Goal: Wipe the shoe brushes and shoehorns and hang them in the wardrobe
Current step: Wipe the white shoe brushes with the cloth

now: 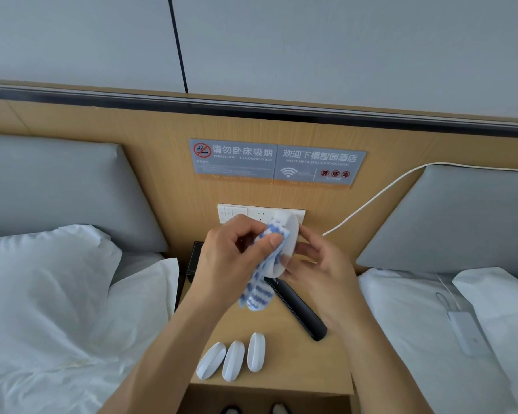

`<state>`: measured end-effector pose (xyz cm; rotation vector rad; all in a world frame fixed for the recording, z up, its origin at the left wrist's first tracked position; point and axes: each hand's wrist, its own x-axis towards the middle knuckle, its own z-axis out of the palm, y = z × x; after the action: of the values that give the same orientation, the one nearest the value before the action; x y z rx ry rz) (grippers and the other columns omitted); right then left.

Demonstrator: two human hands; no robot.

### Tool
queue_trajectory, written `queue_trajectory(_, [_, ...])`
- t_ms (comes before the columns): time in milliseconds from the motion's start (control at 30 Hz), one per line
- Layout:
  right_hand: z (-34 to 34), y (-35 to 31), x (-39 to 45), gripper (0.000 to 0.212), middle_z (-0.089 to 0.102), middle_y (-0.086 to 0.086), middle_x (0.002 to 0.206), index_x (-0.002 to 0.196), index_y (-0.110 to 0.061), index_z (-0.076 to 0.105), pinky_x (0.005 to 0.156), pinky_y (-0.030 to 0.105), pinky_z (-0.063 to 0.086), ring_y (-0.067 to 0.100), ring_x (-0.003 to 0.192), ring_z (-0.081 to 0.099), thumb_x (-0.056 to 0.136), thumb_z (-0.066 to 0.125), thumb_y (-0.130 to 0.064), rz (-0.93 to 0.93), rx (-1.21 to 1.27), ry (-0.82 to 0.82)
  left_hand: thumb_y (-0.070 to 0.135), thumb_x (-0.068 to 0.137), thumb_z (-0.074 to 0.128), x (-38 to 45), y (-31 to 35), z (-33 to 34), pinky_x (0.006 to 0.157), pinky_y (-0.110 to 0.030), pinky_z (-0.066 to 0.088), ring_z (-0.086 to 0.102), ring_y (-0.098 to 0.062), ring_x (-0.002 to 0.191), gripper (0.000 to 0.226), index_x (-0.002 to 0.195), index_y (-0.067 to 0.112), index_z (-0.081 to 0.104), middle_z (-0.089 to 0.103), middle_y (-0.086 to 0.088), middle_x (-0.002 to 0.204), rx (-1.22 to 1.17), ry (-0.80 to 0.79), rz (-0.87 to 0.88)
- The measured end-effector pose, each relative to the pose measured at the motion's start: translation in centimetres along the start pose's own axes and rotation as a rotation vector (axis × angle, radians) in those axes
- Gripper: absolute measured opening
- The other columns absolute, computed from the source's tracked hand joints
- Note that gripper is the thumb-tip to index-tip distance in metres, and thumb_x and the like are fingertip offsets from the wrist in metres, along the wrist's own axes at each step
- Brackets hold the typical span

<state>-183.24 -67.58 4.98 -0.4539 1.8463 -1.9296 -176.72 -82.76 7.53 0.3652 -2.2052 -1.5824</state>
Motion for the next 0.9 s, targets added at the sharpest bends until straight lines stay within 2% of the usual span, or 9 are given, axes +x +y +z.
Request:
queue_trajectory(133, [-0.6, -0.1, 0.5, 0.041, 0.074, 0.013, 0.111, 0.133, -0.018, 0.06, 0.079, 0.04, 0.061, 0.032, 0.1, 0.073, 0.095, 0.062, -0.001, 0.095, 0.203, -0.032, 0.03, 0.079, 0.078, -0.8, -1.1, 0.0, 0.061, -0.019, 0.044, 0.053, -0.005, 0.066, 0.006, 0.083, 0.026, 0.075, 0.061, 0.005, 0.081, -0.049, -0.053, 0.08])
queue_trajectory(233, [-0.8, 0.0, 0.8, 0.038, 0.075, 0.015, 0.108, 0.132, -0.016, 0.06, 0.077, 0.038, 0.062, 0.032, 0.099, 0.073, 0.096, 0.061, -0.004, 0.16, 0.242, -0.051, 0.039, 0.071, 0.08, -1.3, -1.8, 0.2, 0.065, -0.039, 0.051, 0.057, -0.019, 0.073, 0.021, 0.089, 0.029, 0.074, 0.058, 0.001, 0.089, -0.05, -0.059, 0.124])
queue_trajectory(300, [-0.8, 0.2, 0.9, 0.037, 0.075, 0.016, 0.108, 0.133, -0.015, 0.06, 0.077, 0.038, 0.062, 0.033, 0.098, 0.074, 0.097, 0.059, -0.005, 0.198, 0.259, -0.08, 0.039, 0.072, 0.079, -1.4, -2.3, -0.1, 0.065, -0.042, 0.052, 0.059, -0.021, 0.079, 0.024, 0.093, 0.027, 0.072, 0.057, 0.003, 0.093, -0.015, -0.063, 0.191])
queue_trajectory(433, [-0.9, 0.6, 1.2, 0.034, 0.074, 0.018, 0.11, 0.131, -0.013, 0.061, 0.076, 0.038, 0.062, 0.035, 0.097, 0.074, 0.098, 0.056, -0.006, 0.249, 0.283, -0.142, 0.024, 0.073, 0.083, -1.1, -3.2, -1.0, 0.068, -0.022, 0.05, 0.058, -0.016, 0.083, 0.028, 0.098, 0.021, 0.071, 0.053, 0.011, 0.097, 0.1, -0.09, 0.275])
queue_trajectory(500, [-0.9, 0.7, 1.4, 0.033, 0.074, 0.019, 0.11, 0.13, -0.012, 0.061, 0.077, 0.039, 0.062, 0.035, 0.098, 0.073, 0.098, 0.055, -0.005, 0.27, 0.278, -0.163, 0.016, 0.073, 0.083, -0.9, -3.5, -1.5, 0.069, -0.016, 0.048, 0.057, -0.015, 0.086, 0.03, 0.099, 0.022, 0.071, 0.051, 0.011, 0.099, 0.157, -0.123, 0.299])
queue_trajectory(633, [-0.8, 1.3, 1.9, 0.035, 0.074, 0.019, 0.111, 0.133, -0.01, 0.059, 0.078, 0.039, 0.062, 0.035, 0.099, 0.073, 0.098, 0.055, -0.003, 0.325, 0.247, -0.19, 0.008, 0.075, 0.081, -0.8, -4.5, -2.7, 0.072, -0.023, 0.055, 0.059, -0.012, 0.093, 0.032, 0.1, 0.024, 0.07, 0.053, 0.012, 0.105, 0.198, -0.21, 0.271])
queue_trajectory(700, [-0.6, 1.7, 2.1, 0.037, 0.073, 0.019, 0.113, 0.134, -0.01, 0.057, 0.083, 0.042, 0.061, 0.035, 0.103, 0.072, 0.098, 0.055, -0.001, 0.357, 0.223, -0.195, 0.001, 0.075, 0.079, -0.8, -5.1, -3.3, 0.073, -0.02, 0.055, 0.061, -0.007, 0.097, 0.035, 0.097, 0.027, 0.069, 0.056, 0.015, 0.107, 0.206, -0.216, 0.235])
queue_trajectory(800, [-0.1, 2.8, 2.4, 0.039, 0.072, 0.018, 0.115, 0.132, -0.011, 0.058, 0.087, 0.045, 0.059, 0.034, 0.106, 0.071, 0.096, 0.056, 0.002, 0.411, 0.208, -0.187, -0.003, 0.079, 0.074, -0.6, -6.2, -3.5, 0.07, -0.018, 0.052, 0.062, -0.007, 0.09, 0.033, 0.094, 0.026, 0.067, 0.062, 0.016, 0.097, 0.218, -0.129, 0.171])
queue_trajectory(900, [0.6, 4.3, 2.5, 0.036, 0.073, 0.018, 0.112, 0.125, -0.014, 0.062, 0.077, 0.04, 0.06, 0.033, 0.102, 0.072, 0.095, 0.055, 0.004, 0.476, 0.25, -0.153, 0.006, 0.085, 0.072, -0.9, -7.5, -3.3, 0.063, -0.011, 0.047, 0.062, -0.003, 0.08, 0.027, 0.094, 0.03, 0.063, 0.064, 0.018, 0.086, 0.162, -0.03, 0.044])
